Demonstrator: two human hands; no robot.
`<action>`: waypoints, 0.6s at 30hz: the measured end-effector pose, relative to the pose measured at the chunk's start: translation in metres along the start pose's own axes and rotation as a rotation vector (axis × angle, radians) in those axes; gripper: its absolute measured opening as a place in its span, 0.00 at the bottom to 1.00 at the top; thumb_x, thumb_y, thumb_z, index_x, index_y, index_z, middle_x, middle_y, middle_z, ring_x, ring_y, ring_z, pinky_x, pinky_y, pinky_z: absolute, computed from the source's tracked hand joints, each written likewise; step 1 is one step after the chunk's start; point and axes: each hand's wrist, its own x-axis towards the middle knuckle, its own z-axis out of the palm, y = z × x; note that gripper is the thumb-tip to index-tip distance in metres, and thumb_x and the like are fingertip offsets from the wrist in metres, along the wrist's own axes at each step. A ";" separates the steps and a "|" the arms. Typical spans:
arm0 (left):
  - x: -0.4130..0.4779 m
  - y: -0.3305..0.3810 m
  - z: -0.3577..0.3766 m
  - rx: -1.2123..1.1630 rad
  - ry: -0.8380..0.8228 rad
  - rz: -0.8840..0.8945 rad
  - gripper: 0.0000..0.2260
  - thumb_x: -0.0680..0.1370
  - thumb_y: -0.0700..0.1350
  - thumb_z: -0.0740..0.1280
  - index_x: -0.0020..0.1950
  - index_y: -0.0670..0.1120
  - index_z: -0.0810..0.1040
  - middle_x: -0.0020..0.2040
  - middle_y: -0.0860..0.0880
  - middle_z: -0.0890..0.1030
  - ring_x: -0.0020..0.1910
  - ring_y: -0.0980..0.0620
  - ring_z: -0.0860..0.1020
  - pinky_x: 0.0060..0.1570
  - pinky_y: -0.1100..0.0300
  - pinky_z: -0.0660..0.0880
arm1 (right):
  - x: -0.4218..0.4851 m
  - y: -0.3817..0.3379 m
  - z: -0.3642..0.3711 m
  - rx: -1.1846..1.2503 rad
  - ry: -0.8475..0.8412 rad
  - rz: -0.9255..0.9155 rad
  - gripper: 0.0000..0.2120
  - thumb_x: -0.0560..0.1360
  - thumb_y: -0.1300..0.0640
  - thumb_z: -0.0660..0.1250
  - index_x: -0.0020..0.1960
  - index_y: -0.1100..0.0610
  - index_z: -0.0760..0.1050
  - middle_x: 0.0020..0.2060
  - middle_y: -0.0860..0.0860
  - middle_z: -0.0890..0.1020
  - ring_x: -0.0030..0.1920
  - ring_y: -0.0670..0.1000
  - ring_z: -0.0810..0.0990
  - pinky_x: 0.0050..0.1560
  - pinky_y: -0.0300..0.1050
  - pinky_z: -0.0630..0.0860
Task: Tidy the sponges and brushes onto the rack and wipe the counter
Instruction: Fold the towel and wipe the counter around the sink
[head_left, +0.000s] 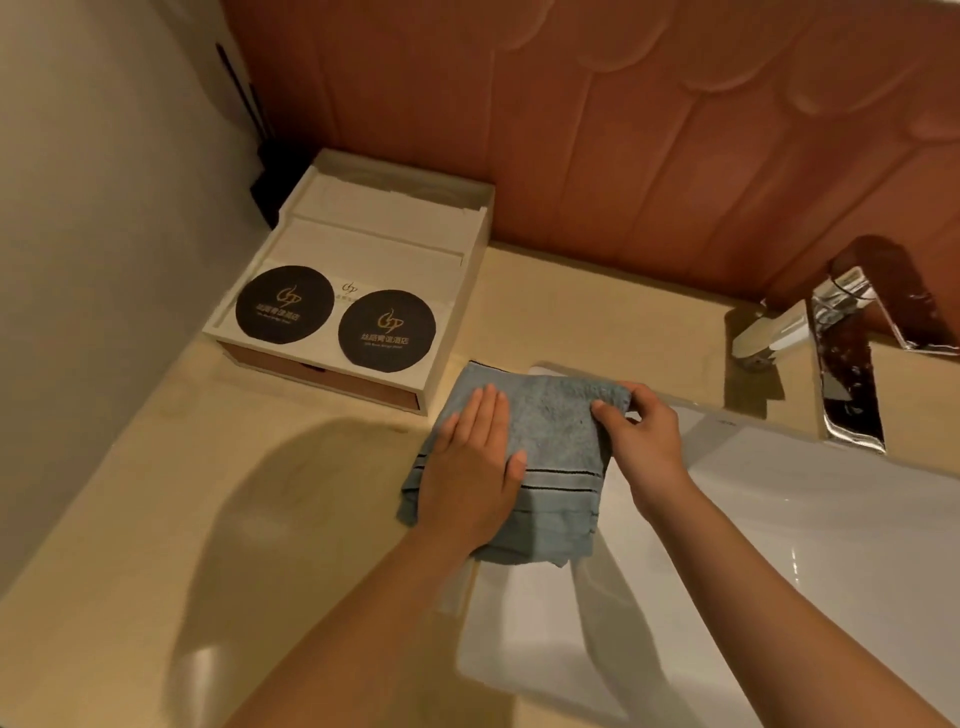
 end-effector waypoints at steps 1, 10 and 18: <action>0.010 0.001 0.001 -0.018 0.001 -0.004 0.27 0.76 0.52 0.53 0.70 0.39 0.68 0.69 0.42 0.71 0.69 0.46 0.70 0.65 0.50 0.67 | 0.008 -0.003 0.000 0.005 0.008 -0.008 0.04 0.75 0.64 0.64 0.48 0.57 0.75 0.39 0.49 0.77 0.45 0.55 0.77 0.48 0.50 0.76; 0.083 0.002 0.006 -0.088 0.030 -0.099 0.31 0.76 0.54 0.44 0.74 0.39 0.61 0.75 0.42 0.62 0.75 0.46 0.59 0.72 0.52 0.53 | 0.051 -0.035 0.015 0.007 -0.018 -0.060 0.20 0.76 0.63 0.63 0.66 0.53 0.65 0.41 0.42 0.73 0.40 0.42 0.75 0.43 0.37 0.75; 0.130 0.004 0.009 -0.078 -0.002 -0.104 0.37 0.70 0.57 0.31 0.77 0.43 0.45 0.78 0.46 0.47 0.77 0.51 0.45 0.73 0.57 0.40 | 0.098 -0.041 0.018 -0.041 0.036 -0.088 0.22 0.77 0.69 0.58 0.69 0.54 0.65 0.47 0.48 0.75 0.49 0.49 0.76 0.58 0.48 0.76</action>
